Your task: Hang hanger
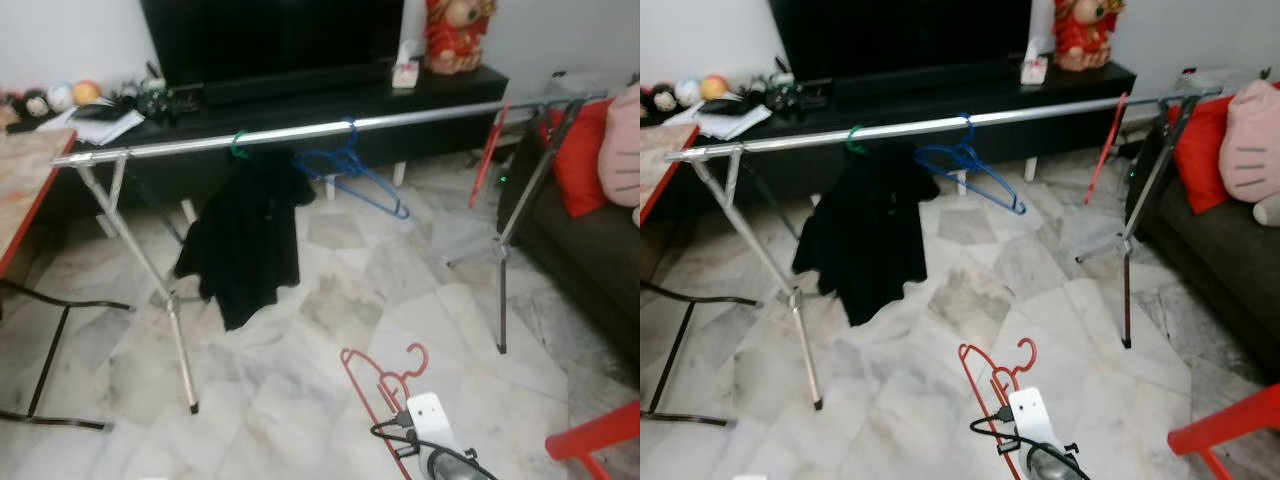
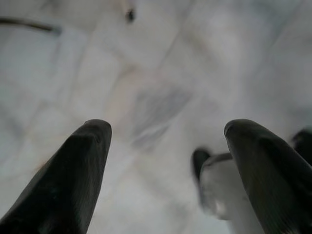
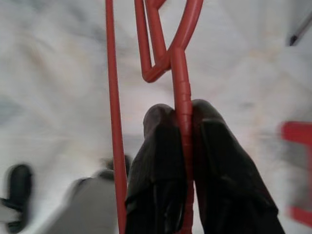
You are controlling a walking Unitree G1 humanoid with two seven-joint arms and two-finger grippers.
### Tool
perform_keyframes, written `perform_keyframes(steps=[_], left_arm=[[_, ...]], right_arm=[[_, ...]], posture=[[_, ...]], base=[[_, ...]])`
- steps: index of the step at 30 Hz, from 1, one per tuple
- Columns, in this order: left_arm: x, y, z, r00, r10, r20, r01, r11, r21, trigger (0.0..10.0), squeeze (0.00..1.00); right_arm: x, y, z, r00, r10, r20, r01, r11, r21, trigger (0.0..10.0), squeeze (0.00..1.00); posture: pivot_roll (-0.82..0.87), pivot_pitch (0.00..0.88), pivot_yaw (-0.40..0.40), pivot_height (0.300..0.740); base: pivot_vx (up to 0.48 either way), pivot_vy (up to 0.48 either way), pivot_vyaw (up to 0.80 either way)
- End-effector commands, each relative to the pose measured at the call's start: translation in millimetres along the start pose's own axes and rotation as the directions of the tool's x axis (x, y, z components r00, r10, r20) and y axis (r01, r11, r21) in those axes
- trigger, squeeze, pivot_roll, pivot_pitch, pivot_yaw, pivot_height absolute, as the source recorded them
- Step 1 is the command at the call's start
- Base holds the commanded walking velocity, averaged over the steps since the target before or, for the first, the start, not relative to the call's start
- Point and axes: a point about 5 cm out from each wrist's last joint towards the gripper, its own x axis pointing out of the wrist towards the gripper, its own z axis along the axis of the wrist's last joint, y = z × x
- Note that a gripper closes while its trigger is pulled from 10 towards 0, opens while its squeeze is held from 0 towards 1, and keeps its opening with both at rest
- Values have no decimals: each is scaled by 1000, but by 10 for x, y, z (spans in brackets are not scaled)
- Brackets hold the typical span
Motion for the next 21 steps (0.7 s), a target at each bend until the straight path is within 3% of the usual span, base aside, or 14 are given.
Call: perform_keyframes(steps=[1, 21], left_arm=[[-46, 138, -116, 999, 32, -37, -32, 999, 4, 10000, 0], [-59, 124, -197, 996, 23, -84, -22, 1000, 10, 10000, 0]], right_arm=[[12, 121, 131, 999, 25, 42, -26, 1000, 12, 10000, 0], [12, 138, 145, 998, 32, 48, -32, 999, 2, 10000, 0]], posture=[[-79, 0, 49, 740], [-88, 0, 50, 740]], base=[[345, 0, 0], [356, 0, 0]])
